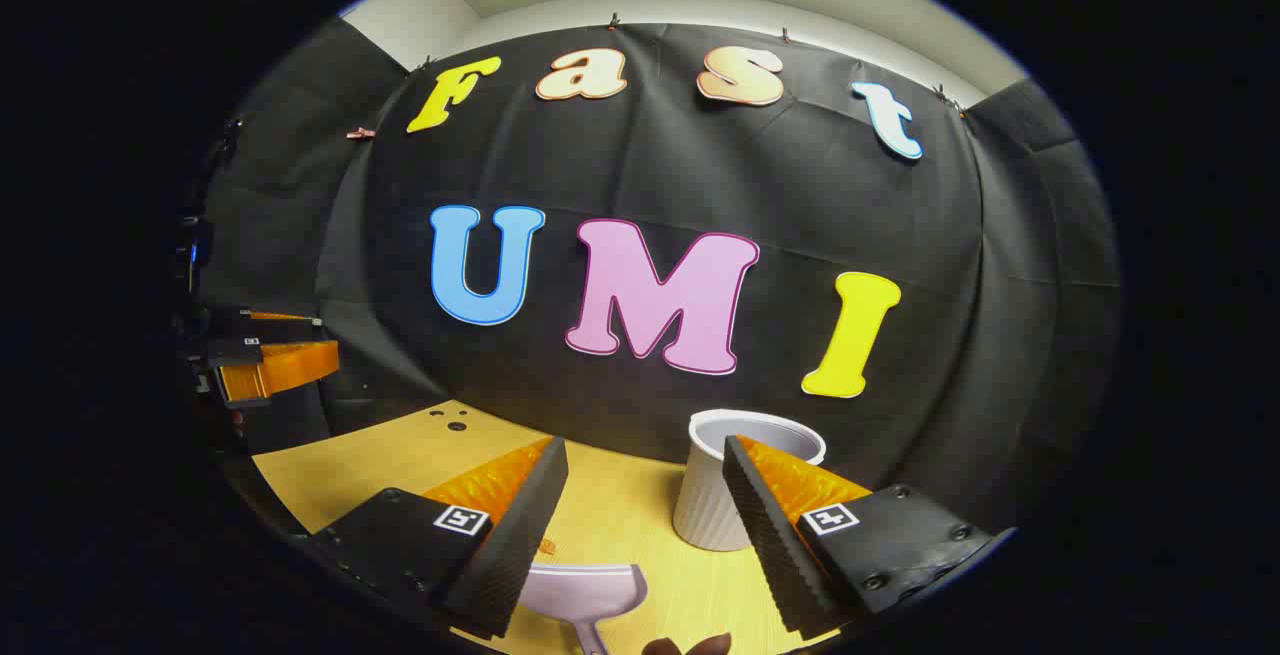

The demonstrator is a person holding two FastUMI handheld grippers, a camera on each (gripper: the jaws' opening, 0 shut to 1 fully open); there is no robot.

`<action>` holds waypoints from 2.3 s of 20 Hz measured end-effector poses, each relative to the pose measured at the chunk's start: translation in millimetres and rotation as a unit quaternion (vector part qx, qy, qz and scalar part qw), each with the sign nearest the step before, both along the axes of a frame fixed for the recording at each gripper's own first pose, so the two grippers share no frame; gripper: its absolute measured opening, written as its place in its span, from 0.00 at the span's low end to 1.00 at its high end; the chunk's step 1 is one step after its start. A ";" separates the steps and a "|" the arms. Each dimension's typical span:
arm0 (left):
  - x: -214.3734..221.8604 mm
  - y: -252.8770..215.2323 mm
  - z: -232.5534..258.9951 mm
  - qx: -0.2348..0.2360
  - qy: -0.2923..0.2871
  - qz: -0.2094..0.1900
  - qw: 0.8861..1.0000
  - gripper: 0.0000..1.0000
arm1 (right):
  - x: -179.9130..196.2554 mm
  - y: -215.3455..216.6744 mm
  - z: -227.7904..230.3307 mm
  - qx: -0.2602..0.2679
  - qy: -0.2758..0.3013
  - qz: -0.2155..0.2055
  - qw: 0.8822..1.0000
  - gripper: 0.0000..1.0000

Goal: Pick up the small broom and dustpan from the desktop, sweep the trash into the dustpan with the broom, and then empty the trash into the garbage bin.

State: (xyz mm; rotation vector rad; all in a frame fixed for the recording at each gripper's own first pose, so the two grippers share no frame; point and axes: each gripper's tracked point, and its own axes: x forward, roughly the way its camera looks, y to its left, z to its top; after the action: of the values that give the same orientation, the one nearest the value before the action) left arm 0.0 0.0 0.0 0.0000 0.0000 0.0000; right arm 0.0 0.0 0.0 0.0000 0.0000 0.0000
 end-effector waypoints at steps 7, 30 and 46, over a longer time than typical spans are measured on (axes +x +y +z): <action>5.0 7.6 -15.9 0.003 0.015 0.000 1.000 0.95 | 6.6 8.4 -14.2 -0.004 0.021 0.013 1.000 0.98; -4.6 24.8 -76.4 0.023 0.074 0.028 0.997 0.95 | -22.1 76.6 -374.1 -0.012 0.528 0.157 0.835 0.93; 2.4 39.3 -119.4 0.027 0.118 0.068 0.990 0.94 | 5.9 95.2 -399.5 -0.001 0.547 0.171 0.819 0.36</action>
State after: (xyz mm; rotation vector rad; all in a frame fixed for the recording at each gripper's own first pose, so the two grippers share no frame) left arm 2.4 39.3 -119.4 0.0535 0.2377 0.1355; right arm 5.9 95.2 -399.5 -0.0020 1.1655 0.3648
